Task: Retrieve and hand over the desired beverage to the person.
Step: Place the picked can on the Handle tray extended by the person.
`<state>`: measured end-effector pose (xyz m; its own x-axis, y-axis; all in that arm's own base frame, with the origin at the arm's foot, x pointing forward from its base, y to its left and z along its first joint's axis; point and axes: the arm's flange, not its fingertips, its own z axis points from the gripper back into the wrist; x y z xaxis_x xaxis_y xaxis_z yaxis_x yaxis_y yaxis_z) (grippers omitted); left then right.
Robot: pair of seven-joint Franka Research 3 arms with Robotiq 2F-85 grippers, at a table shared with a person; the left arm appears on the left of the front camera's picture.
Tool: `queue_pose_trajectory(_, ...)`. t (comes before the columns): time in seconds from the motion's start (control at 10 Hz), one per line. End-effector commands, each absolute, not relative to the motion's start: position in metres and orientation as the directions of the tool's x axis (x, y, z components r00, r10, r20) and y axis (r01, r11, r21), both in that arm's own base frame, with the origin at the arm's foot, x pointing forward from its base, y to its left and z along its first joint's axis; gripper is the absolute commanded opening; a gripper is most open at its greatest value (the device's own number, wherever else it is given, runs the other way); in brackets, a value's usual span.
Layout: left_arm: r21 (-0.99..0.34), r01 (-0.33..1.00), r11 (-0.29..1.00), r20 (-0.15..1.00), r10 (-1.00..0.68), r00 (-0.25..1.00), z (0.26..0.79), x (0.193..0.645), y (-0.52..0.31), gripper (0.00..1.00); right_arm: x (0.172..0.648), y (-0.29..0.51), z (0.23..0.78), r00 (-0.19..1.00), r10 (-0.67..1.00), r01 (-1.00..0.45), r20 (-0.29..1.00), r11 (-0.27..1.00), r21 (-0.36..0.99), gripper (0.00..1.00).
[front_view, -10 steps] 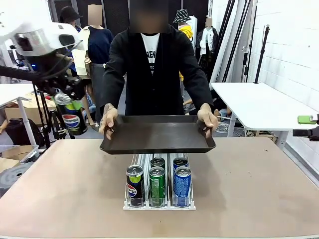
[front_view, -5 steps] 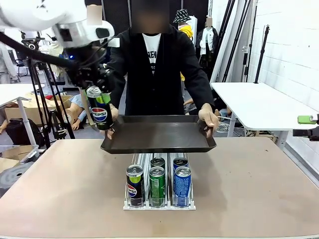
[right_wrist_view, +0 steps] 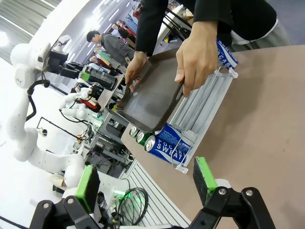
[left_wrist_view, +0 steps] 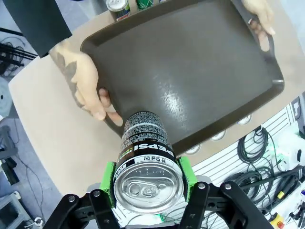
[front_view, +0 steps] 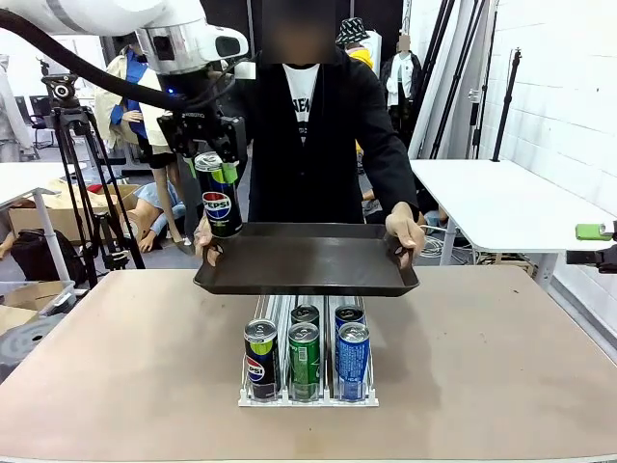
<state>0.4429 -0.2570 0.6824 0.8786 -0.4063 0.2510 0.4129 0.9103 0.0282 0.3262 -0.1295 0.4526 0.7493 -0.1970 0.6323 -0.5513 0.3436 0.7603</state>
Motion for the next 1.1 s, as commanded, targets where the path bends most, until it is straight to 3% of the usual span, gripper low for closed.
queue_pose_trajectory(0.0,-0.008,0.402,0.916,0.248,-0.387,0.888,0.696,0.456,-0.263,0.00,0.329,-0.128,0.453,0.729,-0.215,-0.572,0.650,0.329,0.751,1.00)
queue_pose_trajectory(1.0,-0.014,0.411,0.911,0.135,-0.406,0.904,0.672,0.524,-0.280,0.00,0.329,-0.128,0.453,0.729,-0.215,-0.572,0.650,0.329,0.751,1.00)
